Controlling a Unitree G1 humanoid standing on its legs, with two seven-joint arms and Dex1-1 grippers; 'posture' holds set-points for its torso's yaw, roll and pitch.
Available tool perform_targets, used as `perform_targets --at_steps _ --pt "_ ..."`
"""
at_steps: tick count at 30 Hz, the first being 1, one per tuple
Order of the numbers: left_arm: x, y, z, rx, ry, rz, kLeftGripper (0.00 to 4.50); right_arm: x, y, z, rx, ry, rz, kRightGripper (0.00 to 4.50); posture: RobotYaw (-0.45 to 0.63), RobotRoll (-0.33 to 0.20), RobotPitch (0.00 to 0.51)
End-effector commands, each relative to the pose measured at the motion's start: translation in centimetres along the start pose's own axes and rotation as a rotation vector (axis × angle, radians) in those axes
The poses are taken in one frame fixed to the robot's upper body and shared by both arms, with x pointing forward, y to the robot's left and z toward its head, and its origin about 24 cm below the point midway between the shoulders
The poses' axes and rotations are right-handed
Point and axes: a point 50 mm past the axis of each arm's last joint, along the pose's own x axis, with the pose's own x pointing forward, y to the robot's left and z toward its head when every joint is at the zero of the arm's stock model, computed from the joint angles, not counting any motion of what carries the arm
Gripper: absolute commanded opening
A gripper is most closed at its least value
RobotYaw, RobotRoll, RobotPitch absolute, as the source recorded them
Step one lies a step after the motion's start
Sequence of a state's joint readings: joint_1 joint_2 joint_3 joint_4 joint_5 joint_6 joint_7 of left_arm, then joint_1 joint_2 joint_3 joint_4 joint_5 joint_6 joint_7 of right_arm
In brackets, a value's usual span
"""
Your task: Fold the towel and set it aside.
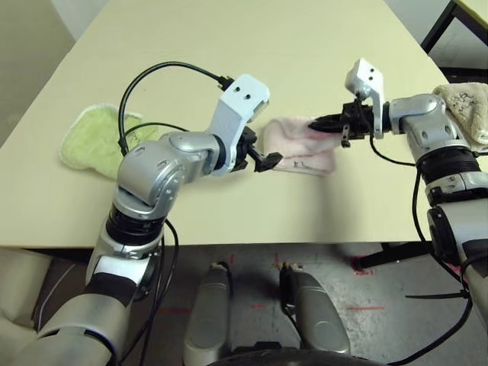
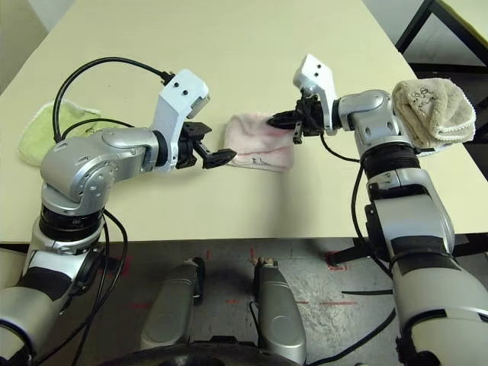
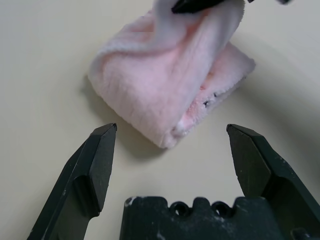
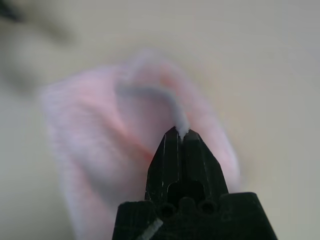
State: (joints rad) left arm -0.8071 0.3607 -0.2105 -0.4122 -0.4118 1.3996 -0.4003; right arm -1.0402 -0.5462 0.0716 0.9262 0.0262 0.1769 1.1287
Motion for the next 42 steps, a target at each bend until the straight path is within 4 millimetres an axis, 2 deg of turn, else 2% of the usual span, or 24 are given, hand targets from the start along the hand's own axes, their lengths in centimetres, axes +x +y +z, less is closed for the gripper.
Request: perform_targets --at_steps 1,10,12,14,15,16,21,23,26,28,29,30,33,36,40,42 --pt "0.4 -0.4 -0.6 -0.002 0.020 -0.020 4.50 -0.9 -1.2 -0.8 0.136 0.017 -0.127 0.04 0.13 0.000 0.148" --pt "0.7 -0.5 -0.5 0.004 0.021 -0.025 4.50 -1.4 -1.6 -2.4 0.375 -0.004 -0.218 0.04 0.13 0.000 0.147" --pt "0.7 -0.5 -0.5 0.005 0.021 -0.026 4.50 -1.5 -1.6 -2.5 0.418 -0.025 -0.201 0.04 0.13 0.000 0.148" --pt "0.7 -0.5 -0.5 0.006 0.023 -0.026 4.50 -1.7 -1.1 -1.9 0.431 -0.104 -0.086 0.04 0.13 0.000 0.148" --pt "0.7 -0.6 -0.6 0.006 0.023 -0.027 4.50 -1.8 -0.8 -1.2 0.418 -0.175 -0.020 0.54 0.13 0.000 0.149" --pt "0.7 -0.5 -0.6 0.006 0.023 -0.027 4.50 -2.1 -0.7 -0.7 0.410 -0.229 0.025 0.75 0.13 0.000 0.149" --pt "1.0 -0.4 0.0 -0.015 -0.021 -0.021 4.50 -3.6 -0.5 0.8 0.381 -0.344 0.144 2.65 0.12 0.000 0.150" --pt "1.2 0.1 0.7 -0.040 -0.088 0.003 4.50 -4.5 -0.6 1.6 0.349 -0.404 0.174 3.42 0.12 0.000 0.150" --pt "1.6 0.7 1.4 -0.073 -0.144 0.027 4.50 -4.9 -0.9 2.2 0.315 -0.468 0.150 4.49 0.12 0.000 0.148" --pt "1.9 1.1 1.8 -0.090 -0.171 0.039 4.50 -4.8 -0.9 2.6 0.299 -0.496 0.156 4.49 0.12 0.000 0.146" --pt "2.1 1.4 2.0 -0.100 -0.189 0.048 4.10 -4.7 -0.8 2.8 0.298 -0.510 0.168 4.50 0.12 0.000 0.145" --pt "2.4 1.6 2.3 -0.112 -0.208 0.053 3.88 -4.5 -0.6 3.0 0.295 -0.519 0.187 4.50 0.12 0.000 0.144" --pt "3.5 2.0 3.0 -0.142 -0.249 0.056 2.72 -3.3 -0.1 3.0 0.301 -0.508 0.198 3.85 0.11 0.000 0.142" --pt "4.6 2.1 3.3 -0.158 -0.270 0.056 1.52 -2.0 0.3 2.5 0.304 -0.462 0.178 2.77 0.11 0.000 0.139" --pt "7.0 1.3 3.3 -0.172 -0.278 0.024 0.00 0.4 0.8 0.6 0.306 -0.299 0.097 1.22 0.11 0.000 0.138" --pt "8.2 0.8 2.7 -0.176 -0.264 -0.003 0.00 1.0 0.9 0.0 0.316 -0.270 0.077 0.45 0.11 0.000 0.136"
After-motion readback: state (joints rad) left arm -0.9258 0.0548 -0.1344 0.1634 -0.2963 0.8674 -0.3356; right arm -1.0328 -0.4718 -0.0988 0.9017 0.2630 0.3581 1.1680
